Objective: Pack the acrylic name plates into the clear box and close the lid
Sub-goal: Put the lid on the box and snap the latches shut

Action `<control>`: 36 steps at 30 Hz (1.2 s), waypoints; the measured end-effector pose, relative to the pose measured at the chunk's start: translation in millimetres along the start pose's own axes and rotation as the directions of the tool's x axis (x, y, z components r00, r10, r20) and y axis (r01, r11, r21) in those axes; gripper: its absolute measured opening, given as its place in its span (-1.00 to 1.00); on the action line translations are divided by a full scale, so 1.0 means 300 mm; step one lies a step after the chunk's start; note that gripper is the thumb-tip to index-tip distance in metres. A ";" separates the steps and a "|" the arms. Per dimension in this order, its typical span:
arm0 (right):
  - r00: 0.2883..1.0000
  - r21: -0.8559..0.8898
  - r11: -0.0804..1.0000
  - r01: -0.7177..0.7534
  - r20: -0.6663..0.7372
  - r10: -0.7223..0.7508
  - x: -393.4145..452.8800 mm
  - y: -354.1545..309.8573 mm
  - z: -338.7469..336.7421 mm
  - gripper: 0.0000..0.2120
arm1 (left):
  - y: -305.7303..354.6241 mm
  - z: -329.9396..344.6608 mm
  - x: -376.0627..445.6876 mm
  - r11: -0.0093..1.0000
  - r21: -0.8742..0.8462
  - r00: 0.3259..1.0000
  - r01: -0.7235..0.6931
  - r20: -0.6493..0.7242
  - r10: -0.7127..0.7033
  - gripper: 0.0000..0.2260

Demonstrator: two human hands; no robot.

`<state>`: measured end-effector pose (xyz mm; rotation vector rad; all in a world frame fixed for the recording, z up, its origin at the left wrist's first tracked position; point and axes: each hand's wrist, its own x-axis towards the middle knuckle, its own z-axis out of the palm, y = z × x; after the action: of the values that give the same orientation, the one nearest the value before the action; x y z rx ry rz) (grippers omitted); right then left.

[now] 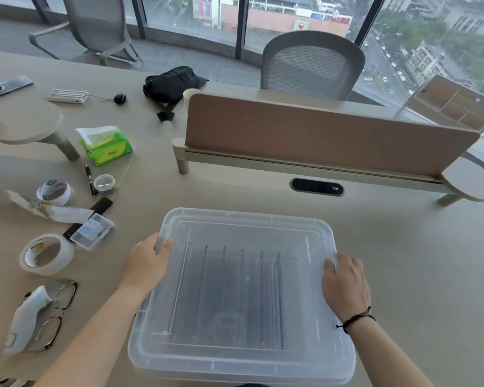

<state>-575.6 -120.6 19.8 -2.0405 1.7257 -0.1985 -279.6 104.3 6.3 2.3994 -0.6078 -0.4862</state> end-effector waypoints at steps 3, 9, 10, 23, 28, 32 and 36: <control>1.000 0.021 1.000 -0.009 0.020 0.009 -0.007 0.009 0.000 -0.66 | -0.005 0.008 -0.002 1.000 -0.024 1.000 -0.020 -0.012 0.020 -0.73; 0.996 0.150 0.986 -0.067 0.072 0.057 -0.008 0.032 0.007 -0.63 | -0.022 0.021 -0.012 0.997 -0.047 0.997 -0.066 -0.035 0.064 -0.76; 0.995 0.164 0.983 -0.077 0.081 0.065 -0.009 0.035 0.010 -0.62 | -0.024 0.024 -0.010 0.997 -0.048 0.997 -0.068 -0.044 0.066 -0.76; 0.992 0.251 0.965 -0.076 0.119 0.048 -0.004 0.054 0.016 -0.63 | -0.059 0.037 0.006 0.998 -0.054 0.997 -0.044 0.062 0.047 -0.74; 0.993 0.275 0.961 -0.034 0.114 0.003 -0.008 0.062 0.009 -0.72 | -0.042 0.024 -0.024 0.995 -0.064 0.985 0.072 0.160 -0.061 -0.56; 0.996 0.255 0.967 0.005 0.086 -0.027 -0.039 0.083 0.015 -0.76 | -0.047 0.032 -0.058 0.995 -0.048 0.987 0.085 0.138 -0.078 -0.57; 0.996 0.250 0.968 -0.021 0.090 -0.002 -0.053 0.098 0.034 -0.74 | -0.036 0.052 -0.076 0.996 -0.010 0.996 0.086 0.020 -0.086 -0.60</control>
<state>-601.1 -105.8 1.0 -1.8300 1.5692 -0.3017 -302.7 116.6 -7.9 2.4207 -0.5111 -0.5488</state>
